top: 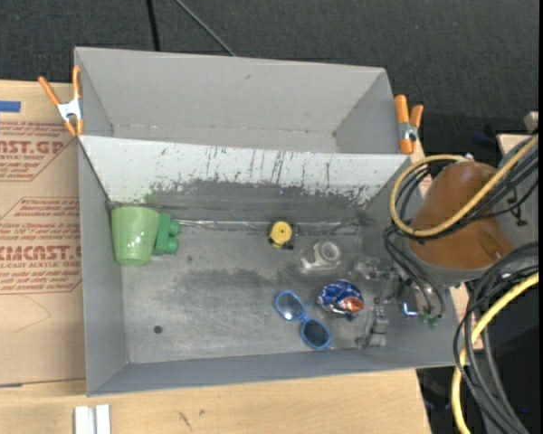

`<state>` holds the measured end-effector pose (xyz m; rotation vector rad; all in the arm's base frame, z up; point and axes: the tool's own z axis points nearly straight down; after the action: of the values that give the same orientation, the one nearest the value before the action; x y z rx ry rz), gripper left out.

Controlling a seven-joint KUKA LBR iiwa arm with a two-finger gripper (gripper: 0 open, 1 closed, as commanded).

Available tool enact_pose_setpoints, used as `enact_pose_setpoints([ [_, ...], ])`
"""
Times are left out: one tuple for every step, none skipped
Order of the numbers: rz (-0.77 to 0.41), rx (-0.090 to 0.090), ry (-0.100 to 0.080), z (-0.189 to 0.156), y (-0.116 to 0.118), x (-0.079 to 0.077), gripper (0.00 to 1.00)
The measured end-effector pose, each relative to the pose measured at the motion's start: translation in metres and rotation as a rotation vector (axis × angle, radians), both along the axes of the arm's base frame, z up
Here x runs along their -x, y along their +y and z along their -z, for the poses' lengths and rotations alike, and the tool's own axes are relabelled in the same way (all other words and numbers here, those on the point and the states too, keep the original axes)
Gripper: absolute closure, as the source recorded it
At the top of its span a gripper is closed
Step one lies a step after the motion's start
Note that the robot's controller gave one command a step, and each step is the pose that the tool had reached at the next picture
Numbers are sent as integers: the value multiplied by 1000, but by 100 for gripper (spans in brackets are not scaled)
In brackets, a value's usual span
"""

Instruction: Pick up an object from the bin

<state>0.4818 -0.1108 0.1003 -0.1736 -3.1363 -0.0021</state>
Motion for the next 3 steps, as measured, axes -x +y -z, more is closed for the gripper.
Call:
enact_pose_setpoints([
  [262,1,1,1,1,3,0],
  [331,1,3,32,-12,1,0],
  [329,1,3,33,-12,1,0],
])
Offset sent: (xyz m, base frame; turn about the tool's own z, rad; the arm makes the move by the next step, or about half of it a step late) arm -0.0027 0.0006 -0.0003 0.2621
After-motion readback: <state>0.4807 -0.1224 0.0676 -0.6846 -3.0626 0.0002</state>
